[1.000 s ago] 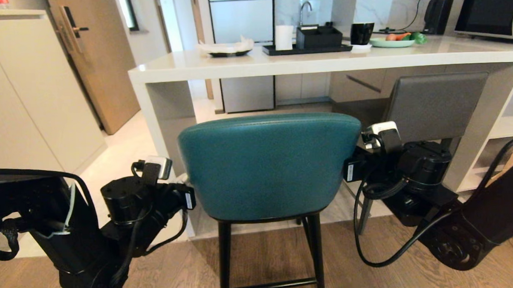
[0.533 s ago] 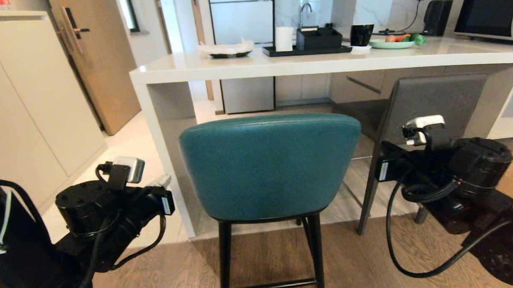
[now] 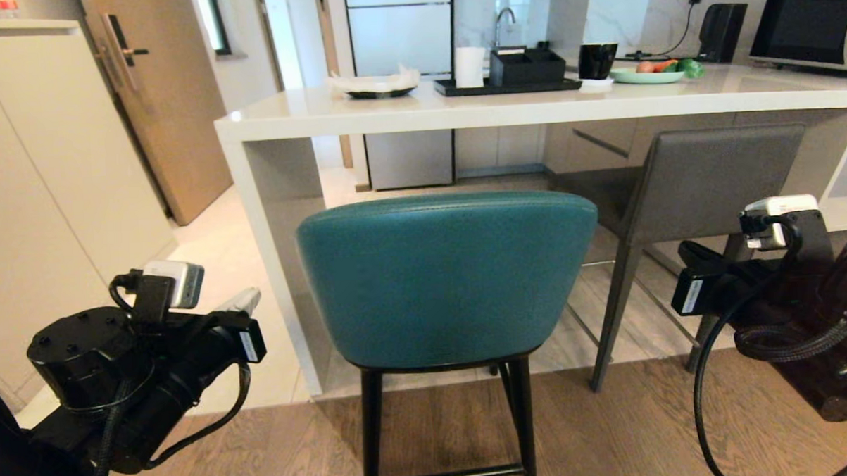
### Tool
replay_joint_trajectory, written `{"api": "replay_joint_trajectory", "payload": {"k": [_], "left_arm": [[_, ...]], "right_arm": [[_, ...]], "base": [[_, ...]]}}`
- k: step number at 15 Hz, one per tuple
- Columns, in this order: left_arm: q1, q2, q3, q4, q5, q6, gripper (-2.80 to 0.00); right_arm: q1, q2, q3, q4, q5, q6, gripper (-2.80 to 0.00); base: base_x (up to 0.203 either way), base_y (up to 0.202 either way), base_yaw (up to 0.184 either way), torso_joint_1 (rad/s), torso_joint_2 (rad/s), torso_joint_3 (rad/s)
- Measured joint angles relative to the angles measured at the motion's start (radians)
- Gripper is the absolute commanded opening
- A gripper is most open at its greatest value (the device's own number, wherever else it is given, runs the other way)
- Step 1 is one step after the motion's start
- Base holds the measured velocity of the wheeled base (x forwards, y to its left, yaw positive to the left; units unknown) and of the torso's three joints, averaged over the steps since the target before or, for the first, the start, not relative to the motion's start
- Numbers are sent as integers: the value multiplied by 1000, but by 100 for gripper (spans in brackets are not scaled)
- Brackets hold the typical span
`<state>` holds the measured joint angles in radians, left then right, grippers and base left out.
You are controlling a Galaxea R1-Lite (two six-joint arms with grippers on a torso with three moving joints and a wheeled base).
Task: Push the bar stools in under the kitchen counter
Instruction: Push the blue chair back under the dining table
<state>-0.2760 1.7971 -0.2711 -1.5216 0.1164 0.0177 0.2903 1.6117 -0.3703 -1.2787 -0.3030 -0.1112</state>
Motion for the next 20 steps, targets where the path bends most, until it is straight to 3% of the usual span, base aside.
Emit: {"api": "replay_joint_trajectory", "payload": {"k": [7,15,20], "left_arm": [[-7,-7,4,0,-2,0,-280],[-22,65,57,0,3,-10,-280],[-52,125,-19,0,2,-5,-280]], "right_arm": [[-1,-8,21,0,-1,4,-280],[54,32,140,-20,7,77,-280],[113,150,80,-69,-3,79,-280]], "base": [[170,0,1,3,2,1],[0,0,0,0,0,0],[0,0,0,0,0,0]]}}
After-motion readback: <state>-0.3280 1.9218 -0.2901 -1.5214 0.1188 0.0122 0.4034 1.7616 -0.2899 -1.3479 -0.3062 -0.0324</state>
